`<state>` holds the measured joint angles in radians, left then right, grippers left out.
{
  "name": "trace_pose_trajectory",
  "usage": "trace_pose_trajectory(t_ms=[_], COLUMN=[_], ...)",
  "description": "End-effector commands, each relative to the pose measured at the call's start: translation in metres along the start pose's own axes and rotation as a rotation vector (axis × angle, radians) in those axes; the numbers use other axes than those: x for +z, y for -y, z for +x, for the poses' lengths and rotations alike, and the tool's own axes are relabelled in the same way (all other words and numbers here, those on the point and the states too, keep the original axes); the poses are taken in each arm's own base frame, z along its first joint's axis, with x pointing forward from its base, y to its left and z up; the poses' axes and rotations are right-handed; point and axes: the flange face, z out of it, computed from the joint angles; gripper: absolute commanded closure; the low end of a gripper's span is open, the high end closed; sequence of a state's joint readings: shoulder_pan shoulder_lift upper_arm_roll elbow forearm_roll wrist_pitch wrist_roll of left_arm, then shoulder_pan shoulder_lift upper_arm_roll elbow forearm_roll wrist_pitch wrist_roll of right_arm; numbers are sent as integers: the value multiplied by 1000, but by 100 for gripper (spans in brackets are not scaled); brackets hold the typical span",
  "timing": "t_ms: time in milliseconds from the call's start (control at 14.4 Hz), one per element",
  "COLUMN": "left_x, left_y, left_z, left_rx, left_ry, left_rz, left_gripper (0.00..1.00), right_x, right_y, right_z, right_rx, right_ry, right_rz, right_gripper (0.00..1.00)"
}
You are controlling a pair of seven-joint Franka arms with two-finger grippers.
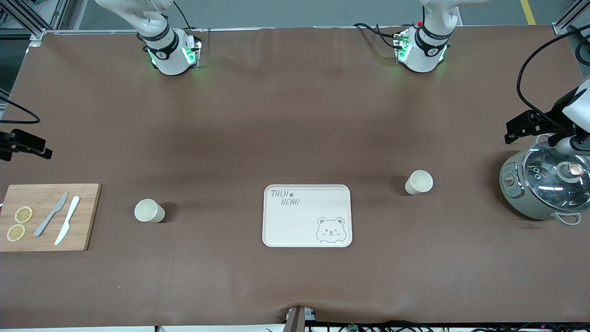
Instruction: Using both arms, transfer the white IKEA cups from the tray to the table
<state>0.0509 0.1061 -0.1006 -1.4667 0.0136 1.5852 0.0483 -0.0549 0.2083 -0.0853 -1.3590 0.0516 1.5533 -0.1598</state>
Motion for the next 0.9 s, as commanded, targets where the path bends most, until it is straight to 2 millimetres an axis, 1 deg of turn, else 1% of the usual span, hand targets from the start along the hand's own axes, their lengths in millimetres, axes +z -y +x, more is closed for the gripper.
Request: trace_pose_trajectory(t_ms=[0, 416, 832], left_x=[-4, -2, -2], left_y=[-3, -11, -12], left_z=[1, 2, 2], left_rx=[3, 21, 22], left_ry=[-11, -8, -9], left_rz=[-11, -3, 0], left_gripper=[0, 0, 0], right_x=[-2, -2, -2], right_y=[-1, -2, -1], right_z=[-1, -1, -1], right_rx=[8, 9, 8], right_ry=[-3, -4, -5], right_rz=[-2, -1, 1], right_gripper=[0, 0, 0])
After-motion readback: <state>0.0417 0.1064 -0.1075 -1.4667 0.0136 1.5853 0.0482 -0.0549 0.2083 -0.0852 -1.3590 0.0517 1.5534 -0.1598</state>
